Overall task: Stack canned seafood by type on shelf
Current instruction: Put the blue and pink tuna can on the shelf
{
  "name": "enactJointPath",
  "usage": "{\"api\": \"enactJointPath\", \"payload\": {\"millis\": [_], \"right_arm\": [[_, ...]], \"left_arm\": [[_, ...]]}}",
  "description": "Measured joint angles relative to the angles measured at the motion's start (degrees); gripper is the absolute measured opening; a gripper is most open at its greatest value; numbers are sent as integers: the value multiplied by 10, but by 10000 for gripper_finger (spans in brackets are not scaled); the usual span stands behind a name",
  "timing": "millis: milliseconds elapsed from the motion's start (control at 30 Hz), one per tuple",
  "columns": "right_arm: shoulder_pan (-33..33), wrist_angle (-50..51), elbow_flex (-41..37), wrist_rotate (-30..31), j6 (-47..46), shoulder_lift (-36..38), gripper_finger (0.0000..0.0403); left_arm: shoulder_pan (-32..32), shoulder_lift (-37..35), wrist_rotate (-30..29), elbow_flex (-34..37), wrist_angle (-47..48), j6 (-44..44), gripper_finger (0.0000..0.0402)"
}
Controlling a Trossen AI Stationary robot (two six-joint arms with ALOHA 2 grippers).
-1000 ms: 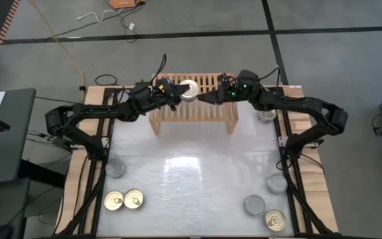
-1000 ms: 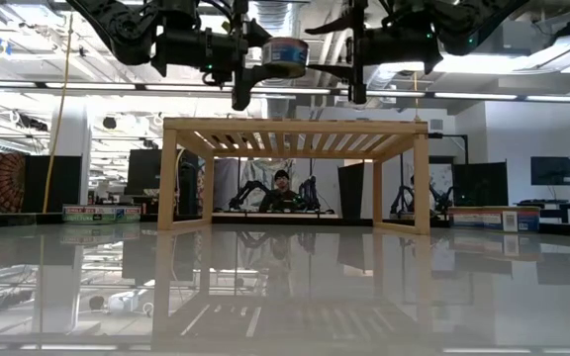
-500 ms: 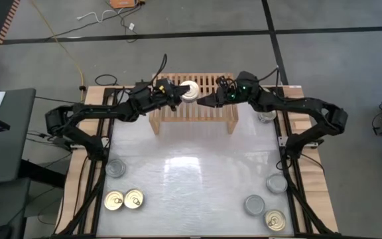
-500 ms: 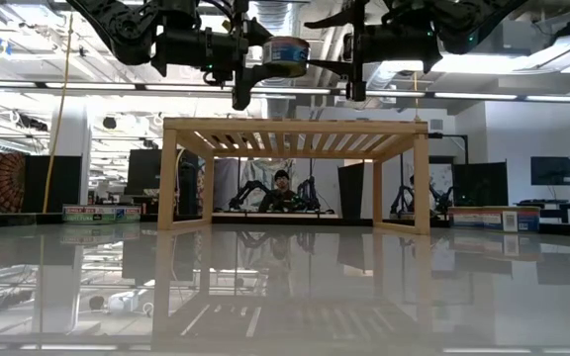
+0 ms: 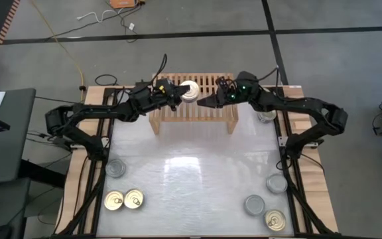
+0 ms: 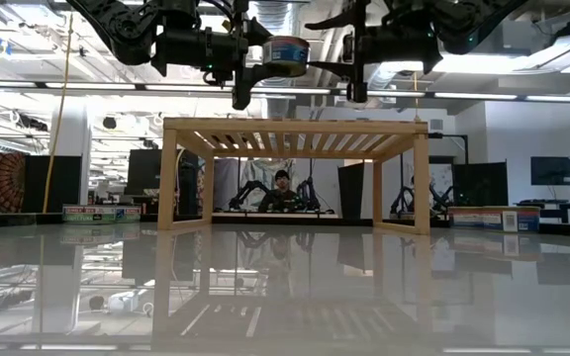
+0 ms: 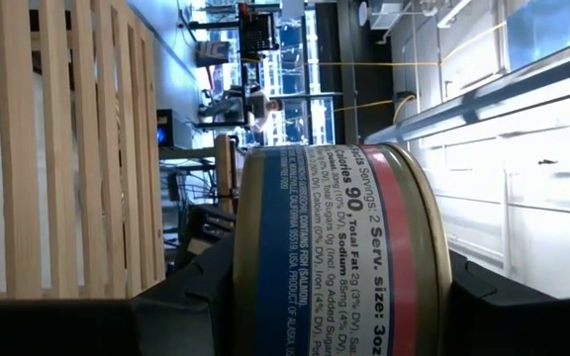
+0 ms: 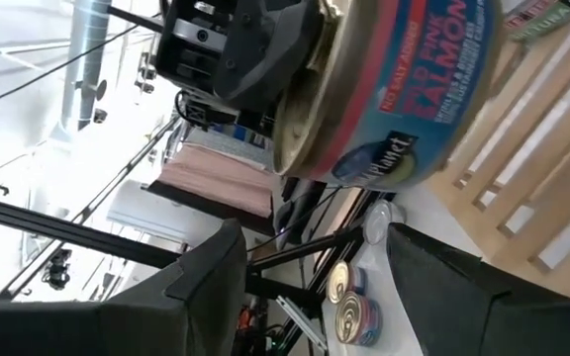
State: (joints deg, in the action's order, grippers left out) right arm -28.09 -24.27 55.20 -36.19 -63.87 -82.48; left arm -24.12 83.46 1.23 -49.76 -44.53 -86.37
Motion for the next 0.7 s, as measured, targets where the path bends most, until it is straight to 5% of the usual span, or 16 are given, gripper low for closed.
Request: {"api": "enactJointPath", "payload": {"millis": [200,500,700], "right_arm": [[0,17,0,-15,9,0,281],[3,16,0,-7,21,0,393],[8,46,0,31,-39,0,372]], "left_arm": [[0,0,0,0,0,0,194],[0,0,0,0,0,0,194],[3,0,0,0,0,0,194]]}}
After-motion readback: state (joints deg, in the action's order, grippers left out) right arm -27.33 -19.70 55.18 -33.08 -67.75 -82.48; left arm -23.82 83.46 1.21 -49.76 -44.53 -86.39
